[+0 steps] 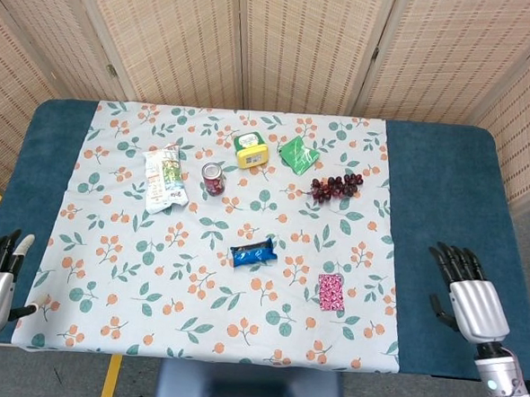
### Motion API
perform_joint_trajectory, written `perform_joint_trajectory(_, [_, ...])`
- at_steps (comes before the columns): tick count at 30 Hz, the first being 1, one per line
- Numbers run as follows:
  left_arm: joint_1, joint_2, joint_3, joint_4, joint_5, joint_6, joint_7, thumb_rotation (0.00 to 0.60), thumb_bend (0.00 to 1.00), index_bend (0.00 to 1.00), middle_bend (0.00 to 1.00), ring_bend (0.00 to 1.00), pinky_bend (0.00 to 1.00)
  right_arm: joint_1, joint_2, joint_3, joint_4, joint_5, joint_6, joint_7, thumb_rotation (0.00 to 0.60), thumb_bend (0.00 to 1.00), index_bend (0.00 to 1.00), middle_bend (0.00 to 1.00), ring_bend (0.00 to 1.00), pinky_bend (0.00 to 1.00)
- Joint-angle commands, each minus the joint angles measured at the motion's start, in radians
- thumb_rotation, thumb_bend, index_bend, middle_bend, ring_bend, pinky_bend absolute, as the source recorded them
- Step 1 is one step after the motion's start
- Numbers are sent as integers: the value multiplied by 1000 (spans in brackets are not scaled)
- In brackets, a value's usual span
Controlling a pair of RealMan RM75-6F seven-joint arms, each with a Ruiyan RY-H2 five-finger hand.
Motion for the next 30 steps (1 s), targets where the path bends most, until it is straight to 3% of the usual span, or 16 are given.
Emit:
perform_joint_trajectory(1, [2,-2,2,3,2,0,-5,600,217,68,39,58,0,41,-31,-5,-16,-10,-60,-9,600,473,50,70,1,0])
perform_joint_trajectory(3, [3,-2,4,6,2,0,-8,600,217,77,39,61,0,63,-53,-4,-21,-12,-88,-3,569,460,76,72,0,0])
perform_joint_trajectory(6, [7,-3,8,10,2,1,-13,600,217,88,39,65,0,102,-83,-7,-20,-23,-142,39,368,337,195,88,0,0])
perform_joint_trajectory(9, [13,-2,10,15,-1,4,-22,600,218,96,39,69,0,147,-110,-14,0,-37,-207,83,269,226,302,103,0,0])
perform_joint_trajectory(19, [21,-1,17,24,2,2,-43,600,219,135,39,77,0,253,-202,-26,69,4,-382,39,256,188,326,105,0,0])
perform_joint_trajectory(30, [26,-2,22,34,3,-5,-66,600,218,160,39,80,0,279,-266,-45,151,30,-410,27,254,188,326,105,0,0])
